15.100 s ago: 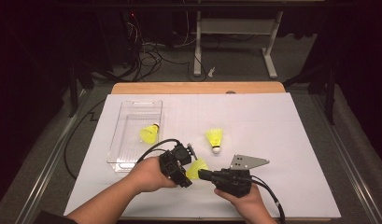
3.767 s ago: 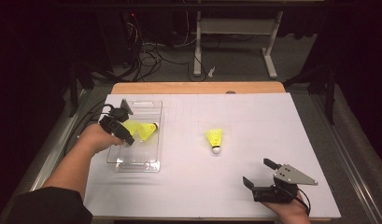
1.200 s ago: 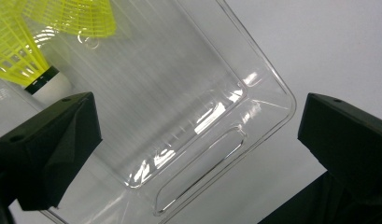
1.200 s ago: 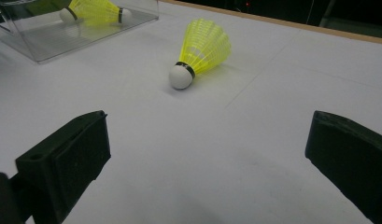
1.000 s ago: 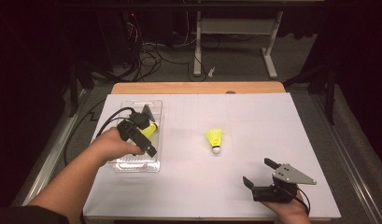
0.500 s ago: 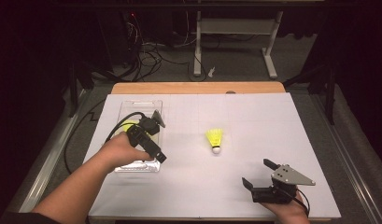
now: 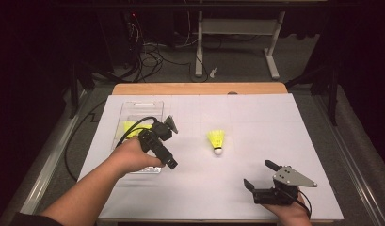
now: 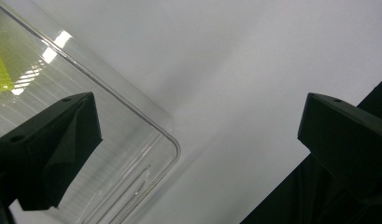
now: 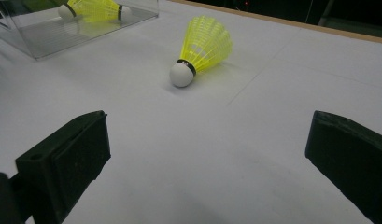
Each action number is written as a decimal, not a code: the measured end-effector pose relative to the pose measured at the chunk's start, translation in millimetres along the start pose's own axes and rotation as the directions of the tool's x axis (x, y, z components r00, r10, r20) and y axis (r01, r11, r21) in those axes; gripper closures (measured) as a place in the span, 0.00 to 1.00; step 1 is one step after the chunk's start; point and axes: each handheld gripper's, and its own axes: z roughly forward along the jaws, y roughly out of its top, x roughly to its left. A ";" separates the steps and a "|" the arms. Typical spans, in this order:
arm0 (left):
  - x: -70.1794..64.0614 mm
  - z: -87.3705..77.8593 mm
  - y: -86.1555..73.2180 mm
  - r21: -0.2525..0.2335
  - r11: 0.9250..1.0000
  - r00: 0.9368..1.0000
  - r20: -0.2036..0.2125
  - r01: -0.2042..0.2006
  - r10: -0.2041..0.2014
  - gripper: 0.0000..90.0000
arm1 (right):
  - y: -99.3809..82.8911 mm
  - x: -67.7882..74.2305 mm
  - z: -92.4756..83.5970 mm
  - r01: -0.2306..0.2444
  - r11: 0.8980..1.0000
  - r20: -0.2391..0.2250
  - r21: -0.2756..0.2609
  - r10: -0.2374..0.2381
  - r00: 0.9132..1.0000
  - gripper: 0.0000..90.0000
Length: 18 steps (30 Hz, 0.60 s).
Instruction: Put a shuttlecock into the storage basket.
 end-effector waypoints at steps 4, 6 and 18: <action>1.9 0.5 0.3 0.003 1.000 1.000 0.004 -0.003 0.003 0.01 | 1.3 1.0 2.1 -0.004 1.000 0.005 0.001 0.004 1.000 0.01; 2.8 1.1 0.2 -0.003 1.000 1.000 0.007 0.003 -0.003 0.01 | 2.6 0.8 3.2 -0.014 1.000 0.006 -0.006 0.014 1.000 0.01; 8.9 -4.1 -4.8 -0.013 1.000 1.000 0.009 0.010 -0.010 0.01 | 19.3 -1.6 16.4 -0.026 1.000 0.033 -0.011 0.026 0.999 0.00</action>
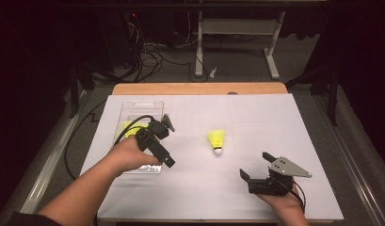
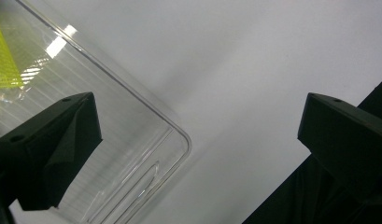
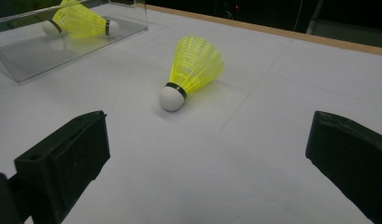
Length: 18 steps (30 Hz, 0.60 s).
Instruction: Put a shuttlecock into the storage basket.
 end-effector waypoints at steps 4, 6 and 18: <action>3.4 0.0 -1.8 -0.005 1.000 1.000 0.005 0.008 -0.008 0.01 | 1.9 0.3 4.2 0.005 1.000 0.002 0.010 -0.005 1.000 0.00; 3.5 0.1 -2.4 0.003 1.000 1.000 0.004 0.004 -0.004 0.01 | 3.1 0.4 8.2 0.012 1.000 0.003 0.016 -0.012 1.000 0.00; 0.6 3.5 -1.4 0.009 1.000 1.000 0.008 0.001 -0.001 0.01 | 9.0 1.8 33.6 -0.006 0.999 0.018 0.036 0.006 1.000 0.01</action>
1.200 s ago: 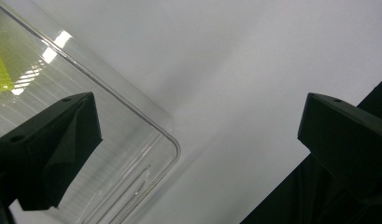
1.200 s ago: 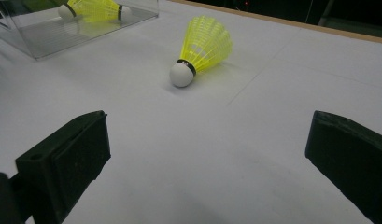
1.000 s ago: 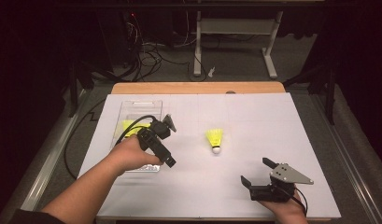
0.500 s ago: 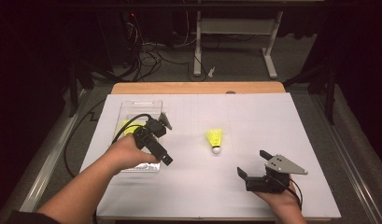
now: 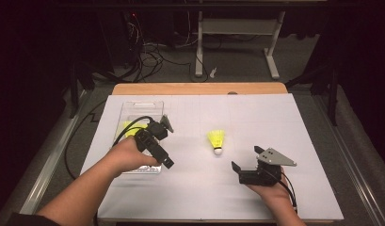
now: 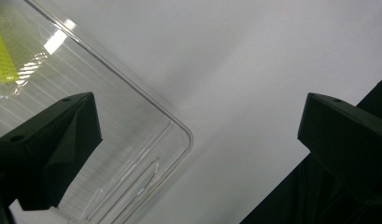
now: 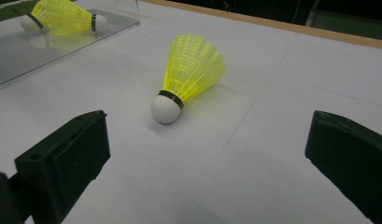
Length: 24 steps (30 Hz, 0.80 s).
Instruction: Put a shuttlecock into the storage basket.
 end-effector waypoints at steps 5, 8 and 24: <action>-1.1 2.1 1.6 0.007 1.000 1.000 -0.001 -0.005 0.005 0.01 | 2.2 1.7 9.5 -0.001 1.000 0.003 0.008 0.001 1.000 0.01; -0.9 2.3 1.7 0.008 1.000 1.000 -0.003 -0.004 0.004 0.01 | 3.0 3.0 14.6 0.004 1.000 0.004 0.013 -0.004 1.000 0.01; 1.4 0.8 -0.4 0.009 1.000 1.000 -0.002 -0.006 0.006 0.01 | 12.4 15.0 47.6 0.000 0.999 -0.010 0.048 0.000 1.000 0.05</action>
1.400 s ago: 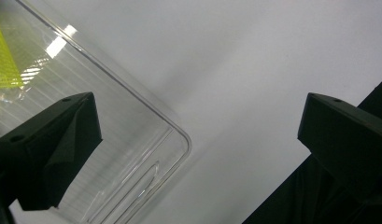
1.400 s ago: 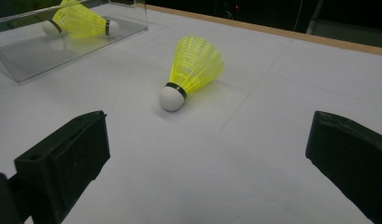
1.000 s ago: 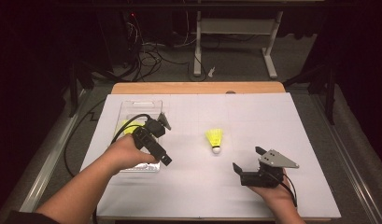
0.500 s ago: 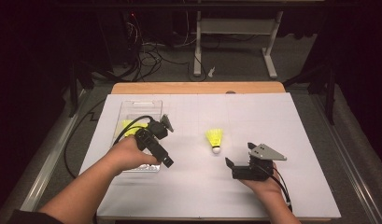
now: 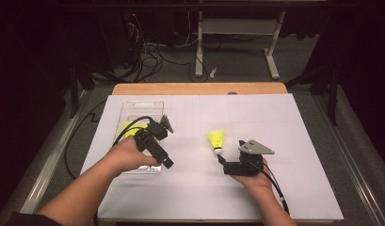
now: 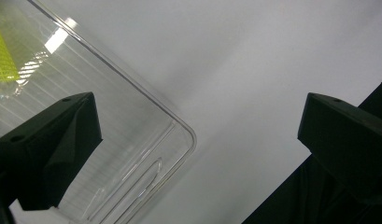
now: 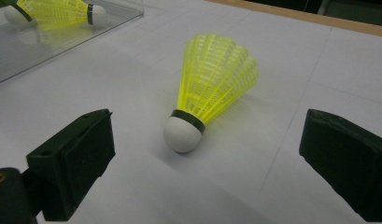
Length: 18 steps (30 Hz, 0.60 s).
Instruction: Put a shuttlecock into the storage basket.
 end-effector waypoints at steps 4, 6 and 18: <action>-1.3 -0.5 0.3 -0.005 1.000 1.000 0.006 -0.003 0.003 0.01 | 2.8 3.8 9.1 -0.001 1.000 -0.001 0.016 0.001 1.000 0.09; -1.3 -1.2 -0.2 -0.005 1.000 1.000 0.002 -0.005 0.005 0.01 | 4.1 4.9 12.7 -0.002 1.000 -0.002 0.024 0.002 1.000 0.10; 0.5 -1.2 -2.5 -0.012 1.000 1.000 0.006 -0.006 0.007 0.01 | 9.1 5.5 29.1 -0.035 0.996 0.000 0.088 0.035 0.999 0.23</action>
